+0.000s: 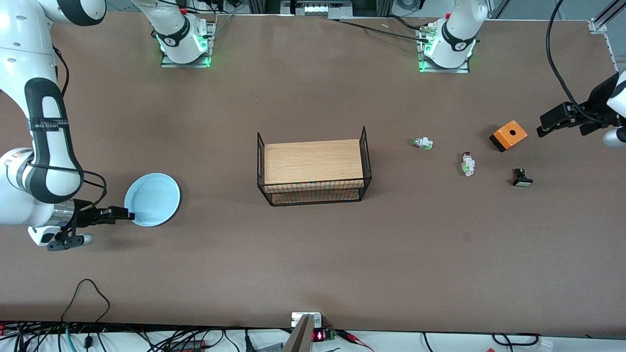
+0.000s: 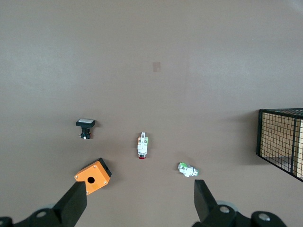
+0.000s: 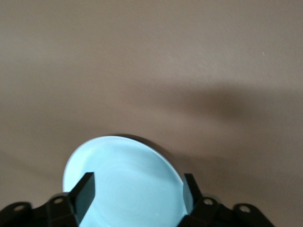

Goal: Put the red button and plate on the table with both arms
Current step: 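Carry the blue plate beside the basket and lower it with the right gripper, then open the right gripper to release the plate on the table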

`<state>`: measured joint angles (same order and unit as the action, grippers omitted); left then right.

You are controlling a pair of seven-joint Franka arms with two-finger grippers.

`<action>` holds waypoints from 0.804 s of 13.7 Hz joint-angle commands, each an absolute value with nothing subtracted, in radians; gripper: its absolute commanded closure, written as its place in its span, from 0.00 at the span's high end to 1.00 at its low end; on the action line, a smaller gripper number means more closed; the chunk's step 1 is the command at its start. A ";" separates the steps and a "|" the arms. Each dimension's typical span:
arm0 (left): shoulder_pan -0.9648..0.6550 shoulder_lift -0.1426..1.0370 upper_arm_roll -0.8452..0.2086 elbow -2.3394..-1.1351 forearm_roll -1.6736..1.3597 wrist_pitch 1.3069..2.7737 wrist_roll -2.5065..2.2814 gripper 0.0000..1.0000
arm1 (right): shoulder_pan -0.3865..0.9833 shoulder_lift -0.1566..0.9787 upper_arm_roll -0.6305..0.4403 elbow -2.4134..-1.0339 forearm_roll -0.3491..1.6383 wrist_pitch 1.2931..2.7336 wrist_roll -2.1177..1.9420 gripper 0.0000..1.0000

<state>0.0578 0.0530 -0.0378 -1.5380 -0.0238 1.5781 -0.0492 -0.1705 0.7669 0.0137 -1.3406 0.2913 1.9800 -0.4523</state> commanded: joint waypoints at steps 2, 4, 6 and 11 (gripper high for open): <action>0.064 0.057 -0.040 -1.516 -0.038 1.563 -0.020 1.00 | -0.153 0.683 0.012 -1.289 0.233 1.866 -0.417 0.94; 0.064 0.057 -0.041 -1.516 -0.038 1.562 -0.020 1.00 | -0.150 0.681 0.018 -1.206 0.232 1.784 -0.417 0.94; 0.064 0.057 -0.041 -1.516 -0.038 1.562 -0.020 1.00 | -0.138 0.666 0.020 -1.148 0.235 1.728 -0.394 0.92; 0.063 0.057 -0.046 -1.517 -0.038 1.552 -0.021 1.00 | -0.075 0.557 0.014 -1.144 0.132 1.588 -0.193 0.92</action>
<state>0.0577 0.0530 -0.0441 -1.5373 -0.0238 1.5742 -0.0475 -0.0977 0.6011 0.0137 -1.1467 0.1958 1.6367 -0.2395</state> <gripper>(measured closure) 0.000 0.084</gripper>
